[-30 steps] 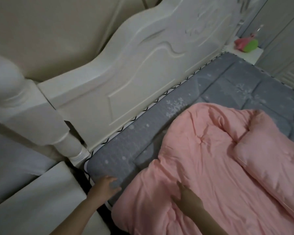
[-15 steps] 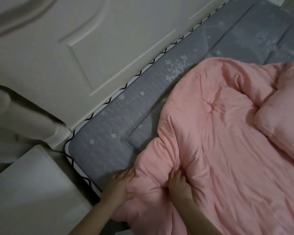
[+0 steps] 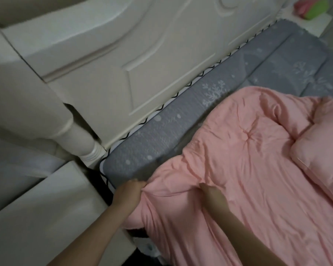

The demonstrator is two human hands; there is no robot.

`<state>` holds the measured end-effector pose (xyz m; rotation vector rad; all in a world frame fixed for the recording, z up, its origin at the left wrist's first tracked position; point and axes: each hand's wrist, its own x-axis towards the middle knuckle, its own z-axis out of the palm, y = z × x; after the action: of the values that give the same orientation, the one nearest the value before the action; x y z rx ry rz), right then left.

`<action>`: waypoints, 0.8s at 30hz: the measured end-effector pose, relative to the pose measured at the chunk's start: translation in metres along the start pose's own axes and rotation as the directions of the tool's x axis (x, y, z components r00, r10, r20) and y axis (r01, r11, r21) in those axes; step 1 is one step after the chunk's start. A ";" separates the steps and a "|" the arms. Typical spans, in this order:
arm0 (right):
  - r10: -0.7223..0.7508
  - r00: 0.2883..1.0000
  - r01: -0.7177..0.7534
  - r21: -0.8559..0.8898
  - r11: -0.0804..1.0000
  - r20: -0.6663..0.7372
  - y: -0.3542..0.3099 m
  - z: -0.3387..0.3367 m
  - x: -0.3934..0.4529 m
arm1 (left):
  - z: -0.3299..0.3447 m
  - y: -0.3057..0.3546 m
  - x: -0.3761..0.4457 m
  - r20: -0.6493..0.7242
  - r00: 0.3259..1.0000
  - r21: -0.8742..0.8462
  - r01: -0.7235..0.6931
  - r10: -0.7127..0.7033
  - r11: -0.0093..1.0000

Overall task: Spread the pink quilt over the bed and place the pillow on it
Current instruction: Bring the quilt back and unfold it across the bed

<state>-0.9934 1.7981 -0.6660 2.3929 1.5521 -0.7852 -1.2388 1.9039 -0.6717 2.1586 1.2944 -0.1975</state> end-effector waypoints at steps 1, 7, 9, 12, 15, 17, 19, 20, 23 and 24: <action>0.001 0.998 0.004 0.074 0.997 -0.058 -0.016 -0.012 0.005 | -0.018 -0.009 -0.001 -0.039 0.999 0.014 -0.001 0.001 1.000; 0.067 0.891 0.098 0.335 0.937 -0.449 -0.091 -0.109 0.038 | -0.127 -0.019 0.000 -0.318 0.940 0.193 -0.060 0.120 0.979; 0.087 0.823 0.118 0.318 0.941 -0.562 -0.114 -0.152 0.048 | -0.159 -0.023 0.003 -0.407 0.900 0.210 -0.075 0.157 0.975; 0.045 0.705 0.209 0.268 0.940 -0.708 -0.153 -0.206 0.060 | -0.193 -0.027 0.013 -0.525 0.830 0.250 -0.062 0.190 0.966; 0.008 0.716 0.238 0.255 0.937 -0.698 -0.185 -0.214 0.077 | -0.189 -0.038 0.017 -0.553 0.803 0.360 -0.011 0.223 0.933; -0.025 0.787 0.199 0.215 0.956 -0.617 -0.193 -0.189 0.085 | -0.167 -0.055 0.022 -0.538 0.816 0.382 0.013 0.211 0.924; -0.084 0.904 0.142 0.110 0.984 -0.420 -0.190 -0.147 0.095 | -0.141 -0.079 0.030 -0.485 0.853 0.377 0.004 0.194 0.926; -0.104 0.951 0.123 0.049 0.991 -0.290 -0.186 -0.125 0.098 | -0.131 -0.089 0.033 -0.456 0.869 0.372 -0.012 0.193 0.928; -0.073 0.997 0.073 -0.002 0.997 0.016 -0.159 -0.055 0.103 | -0.099 -0.106 0.035 -0.373 0.897 0.413 -0.069 0.238 0.908; -0.079 0.996 0.078 0.016 0.997 0.049 -0.148 -0.036 0.100 | -0.090 -0.108 0.033 -0.368 0.890 0.445 -0.086 0.269 0.892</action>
<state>-1.0815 1.9579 -0.6687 2.3161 1.6356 -0.8663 -1.3283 2.0158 -0.6587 2.7957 1.3573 0.0890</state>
